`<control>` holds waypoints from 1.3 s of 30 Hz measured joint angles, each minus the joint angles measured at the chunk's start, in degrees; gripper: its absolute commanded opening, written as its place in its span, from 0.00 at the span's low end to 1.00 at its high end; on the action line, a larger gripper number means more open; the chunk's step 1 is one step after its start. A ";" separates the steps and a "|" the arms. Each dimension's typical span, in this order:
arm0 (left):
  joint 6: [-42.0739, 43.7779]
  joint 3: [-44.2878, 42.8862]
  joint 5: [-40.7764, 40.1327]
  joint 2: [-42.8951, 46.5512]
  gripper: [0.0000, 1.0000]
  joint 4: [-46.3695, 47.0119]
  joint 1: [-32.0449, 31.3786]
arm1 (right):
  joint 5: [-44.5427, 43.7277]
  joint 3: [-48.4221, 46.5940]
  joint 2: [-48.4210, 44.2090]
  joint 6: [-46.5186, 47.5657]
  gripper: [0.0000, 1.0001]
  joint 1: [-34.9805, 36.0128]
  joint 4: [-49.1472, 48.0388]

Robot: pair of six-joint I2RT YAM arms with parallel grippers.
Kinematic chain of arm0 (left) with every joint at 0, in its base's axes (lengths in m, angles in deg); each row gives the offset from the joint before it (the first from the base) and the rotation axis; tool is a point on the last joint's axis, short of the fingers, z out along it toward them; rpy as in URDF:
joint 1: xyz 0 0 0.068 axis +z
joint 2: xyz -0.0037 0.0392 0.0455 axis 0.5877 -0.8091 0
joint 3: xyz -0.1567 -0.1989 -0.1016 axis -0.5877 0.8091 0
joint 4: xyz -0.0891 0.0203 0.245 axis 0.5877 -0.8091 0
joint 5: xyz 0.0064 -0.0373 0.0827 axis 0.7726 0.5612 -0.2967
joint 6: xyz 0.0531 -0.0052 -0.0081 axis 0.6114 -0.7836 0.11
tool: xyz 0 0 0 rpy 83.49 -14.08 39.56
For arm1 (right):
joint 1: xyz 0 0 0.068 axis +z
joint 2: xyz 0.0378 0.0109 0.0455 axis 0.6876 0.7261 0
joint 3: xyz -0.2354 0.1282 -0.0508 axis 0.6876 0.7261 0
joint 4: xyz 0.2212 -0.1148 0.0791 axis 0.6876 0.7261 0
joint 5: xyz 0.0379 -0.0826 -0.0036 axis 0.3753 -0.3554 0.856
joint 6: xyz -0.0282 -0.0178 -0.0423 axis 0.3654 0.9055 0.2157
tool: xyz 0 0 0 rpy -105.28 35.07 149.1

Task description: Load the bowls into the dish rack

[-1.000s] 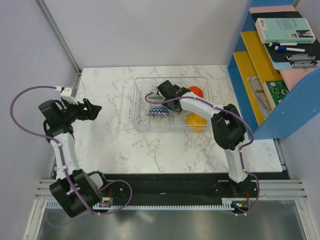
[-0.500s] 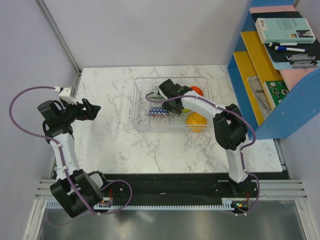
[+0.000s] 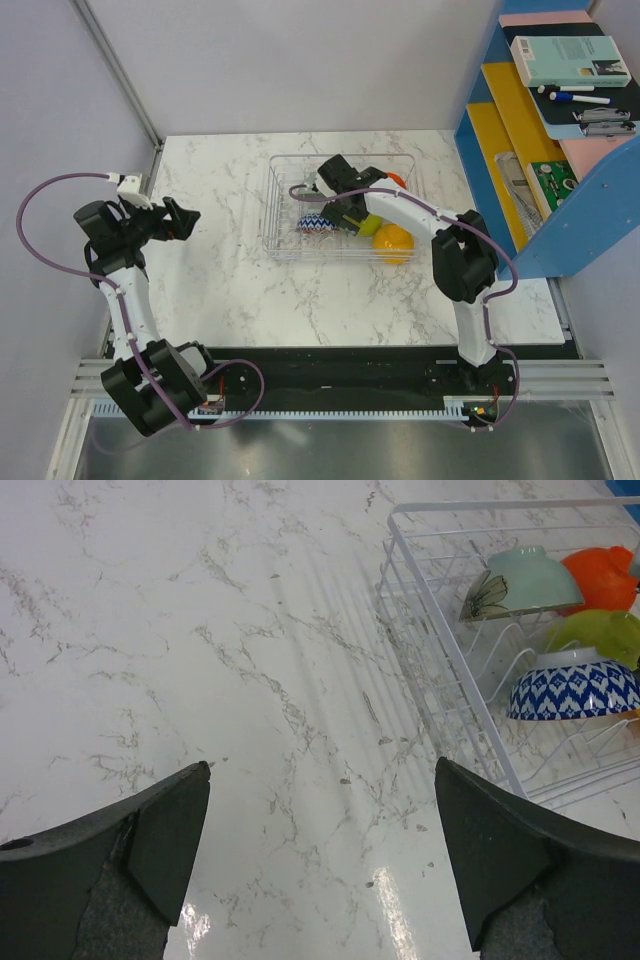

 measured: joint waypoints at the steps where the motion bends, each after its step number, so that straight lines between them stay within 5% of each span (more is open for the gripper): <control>1: 0.02 0.02 0.00 0.00 1.00 0.13 0.09 | 0.55 -0.07 -0.31 -0.07 0.98 0.00 0.37; 10: 0.07 -0.17 1.42 0.00 1.00 -0.02 0.17 | 8.48 -2.99 -4.22 -1.57 0.97 -0.02 3.98; 18: 2.16 -7.93 8.44 -1.51 1.00 -6.05 -0.48 | 18.49 -6.64 -21.18 -4.63 0.97 -3.37 5.81; 26: 6.84 -13.55 3.56 -1.51 1.00 -13.00 -13.00 | 21.44 -6.29 -40.50 -5.81 0.97 -17.99 2.45; 30: 7.89 -14.91 0.55 -0.98 1.00 -15.52 -17.86 | 23.43 -2.43 -47.65 -5.86 0.97 -18.88 1.84; 39: 7.91 -14.91 -1.38 1.70 1.00 -17.51 -18.29 | 26.36 6.14 -51.71 -6.47 0.97 -19.41 1.79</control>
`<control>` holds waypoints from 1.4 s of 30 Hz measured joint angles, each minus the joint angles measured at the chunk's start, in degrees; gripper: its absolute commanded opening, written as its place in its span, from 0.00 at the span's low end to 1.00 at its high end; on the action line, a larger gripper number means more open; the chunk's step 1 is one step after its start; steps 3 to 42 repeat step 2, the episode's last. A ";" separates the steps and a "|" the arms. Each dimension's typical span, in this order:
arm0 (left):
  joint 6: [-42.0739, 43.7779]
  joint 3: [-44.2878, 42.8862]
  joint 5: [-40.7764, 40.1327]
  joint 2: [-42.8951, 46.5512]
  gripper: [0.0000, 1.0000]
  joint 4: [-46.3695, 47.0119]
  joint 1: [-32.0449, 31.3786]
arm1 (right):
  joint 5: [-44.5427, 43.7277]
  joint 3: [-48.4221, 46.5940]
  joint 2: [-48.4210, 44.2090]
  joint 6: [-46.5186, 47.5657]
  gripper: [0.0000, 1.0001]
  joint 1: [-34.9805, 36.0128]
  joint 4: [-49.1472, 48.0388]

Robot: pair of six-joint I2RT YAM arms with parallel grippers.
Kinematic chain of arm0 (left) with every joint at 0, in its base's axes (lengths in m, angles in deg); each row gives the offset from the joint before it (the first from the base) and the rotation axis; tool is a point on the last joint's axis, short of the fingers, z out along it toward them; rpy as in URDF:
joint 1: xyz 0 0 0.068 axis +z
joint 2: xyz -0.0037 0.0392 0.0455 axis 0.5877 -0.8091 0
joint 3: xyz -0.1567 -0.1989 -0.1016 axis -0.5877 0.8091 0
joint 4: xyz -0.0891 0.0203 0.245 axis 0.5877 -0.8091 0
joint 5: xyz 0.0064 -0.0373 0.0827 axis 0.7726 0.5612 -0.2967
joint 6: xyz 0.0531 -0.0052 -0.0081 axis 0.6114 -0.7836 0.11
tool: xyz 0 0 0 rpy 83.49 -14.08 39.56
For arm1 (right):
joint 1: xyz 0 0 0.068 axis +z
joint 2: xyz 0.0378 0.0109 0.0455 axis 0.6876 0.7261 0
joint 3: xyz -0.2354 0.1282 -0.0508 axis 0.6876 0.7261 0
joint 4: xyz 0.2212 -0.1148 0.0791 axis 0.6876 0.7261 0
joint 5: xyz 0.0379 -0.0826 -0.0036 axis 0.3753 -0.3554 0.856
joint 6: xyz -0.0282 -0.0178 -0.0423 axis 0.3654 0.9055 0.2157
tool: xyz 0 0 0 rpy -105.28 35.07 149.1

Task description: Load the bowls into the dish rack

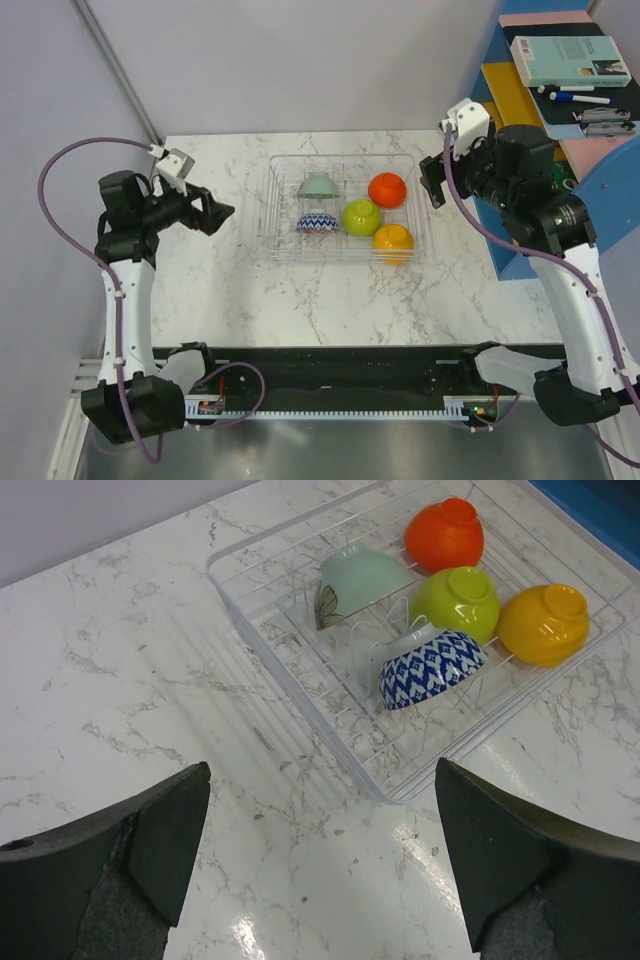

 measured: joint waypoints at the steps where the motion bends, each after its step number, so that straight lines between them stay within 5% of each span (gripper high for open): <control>1: 0.00 0.00 -0.04 0.04 1.00 -0.09 0.00 | 0.00 0.13 0.09 -0.02 0.97 -0.02 0.00; 42: 0.00 0.00 -0.17 0.13 1.00 -0.28 -0.07 | -0.02 0.20 0.22 -0.02 0.97 -0.04 0.02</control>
